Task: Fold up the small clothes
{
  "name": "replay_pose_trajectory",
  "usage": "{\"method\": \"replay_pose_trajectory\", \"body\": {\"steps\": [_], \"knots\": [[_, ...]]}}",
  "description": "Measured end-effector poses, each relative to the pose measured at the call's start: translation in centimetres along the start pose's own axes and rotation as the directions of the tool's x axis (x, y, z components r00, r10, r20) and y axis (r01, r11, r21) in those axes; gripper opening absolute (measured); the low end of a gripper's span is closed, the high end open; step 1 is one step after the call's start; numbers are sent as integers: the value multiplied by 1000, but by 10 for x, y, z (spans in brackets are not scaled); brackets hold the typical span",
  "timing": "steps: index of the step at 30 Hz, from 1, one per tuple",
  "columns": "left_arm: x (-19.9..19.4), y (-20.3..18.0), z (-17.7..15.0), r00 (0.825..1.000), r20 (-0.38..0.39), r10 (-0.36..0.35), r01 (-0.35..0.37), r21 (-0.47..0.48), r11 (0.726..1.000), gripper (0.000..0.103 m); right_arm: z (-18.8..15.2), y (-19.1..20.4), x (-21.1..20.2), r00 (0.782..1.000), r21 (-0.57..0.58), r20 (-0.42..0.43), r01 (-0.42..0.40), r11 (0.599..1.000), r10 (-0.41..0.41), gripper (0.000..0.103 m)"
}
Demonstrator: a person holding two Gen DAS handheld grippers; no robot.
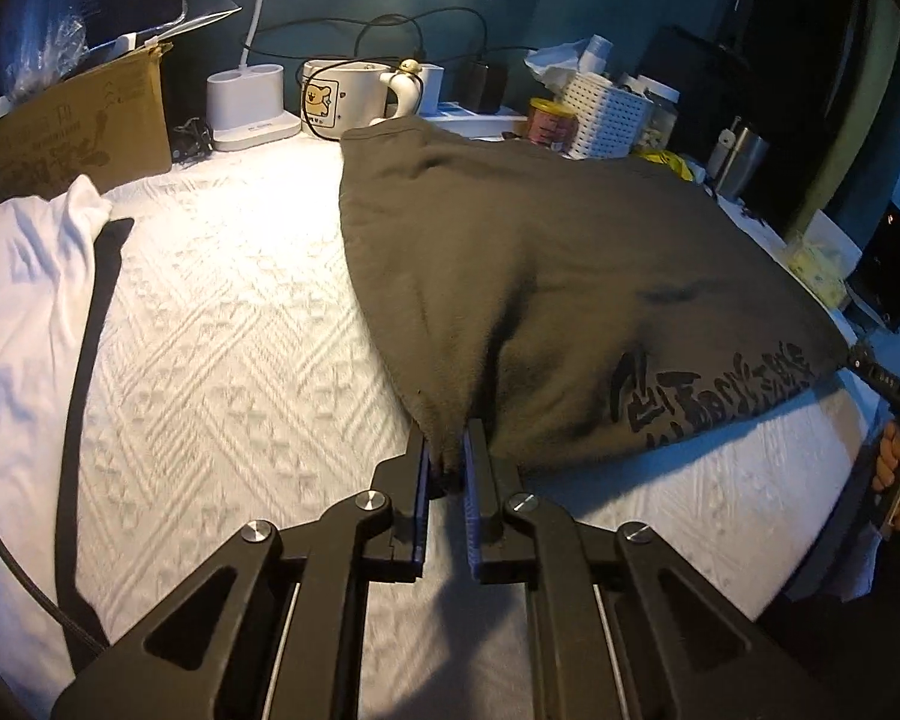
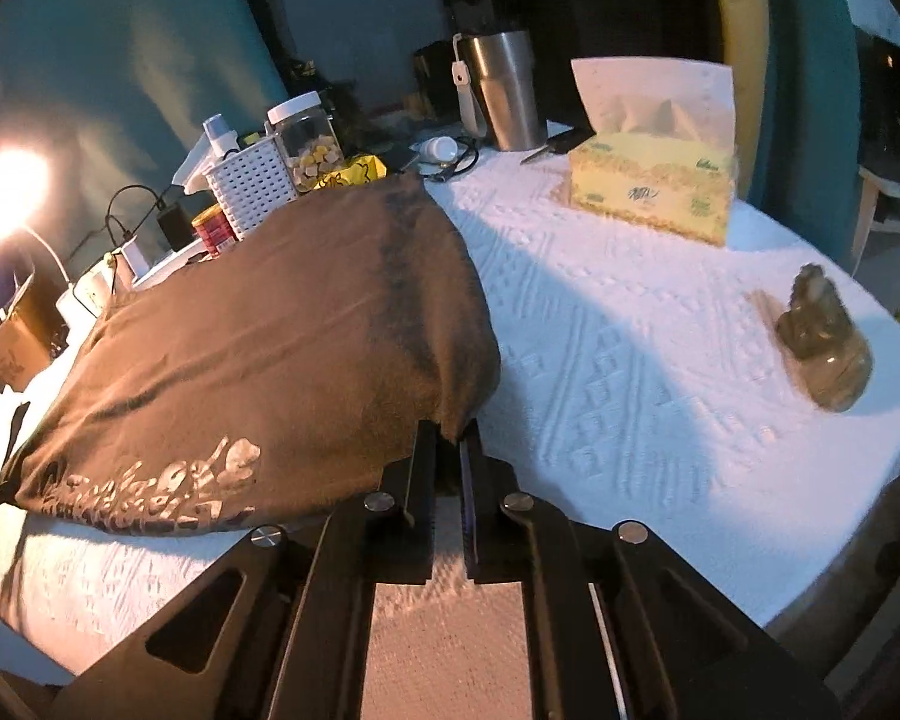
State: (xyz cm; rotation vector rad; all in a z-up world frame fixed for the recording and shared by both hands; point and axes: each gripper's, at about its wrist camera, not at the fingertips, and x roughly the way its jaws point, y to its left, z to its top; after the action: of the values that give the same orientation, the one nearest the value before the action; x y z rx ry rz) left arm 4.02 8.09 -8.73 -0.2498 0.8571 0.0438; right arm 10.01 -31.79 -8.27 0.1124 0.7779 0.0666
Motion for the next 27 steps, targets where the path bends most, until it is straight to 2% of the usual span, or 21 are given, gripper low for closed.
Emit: {"method": "replay_pose_trajectory", "body": {"steps": [9,13,24,27], "knots": [[-15,-15,-21,999,-47,-18,19,14,1000,8,-1,-9,-17,1000,-9,13,17,1000,-17,7],[-15,-15,-32,997,-74,-33,31,-24,999,8,-8,-15,-24,1000,0,9,25,1000,-25,7],[-10,-15,-47,993,-117,-20,19,-11,1000,9,-23,-21,-30,999,2,-10,45,999,-45,7],[-11,-15,-47,994,-113,-11,10,-10,1000,12,-26,-20,-26,998,-1,-19,58,998,-59,7]]}}
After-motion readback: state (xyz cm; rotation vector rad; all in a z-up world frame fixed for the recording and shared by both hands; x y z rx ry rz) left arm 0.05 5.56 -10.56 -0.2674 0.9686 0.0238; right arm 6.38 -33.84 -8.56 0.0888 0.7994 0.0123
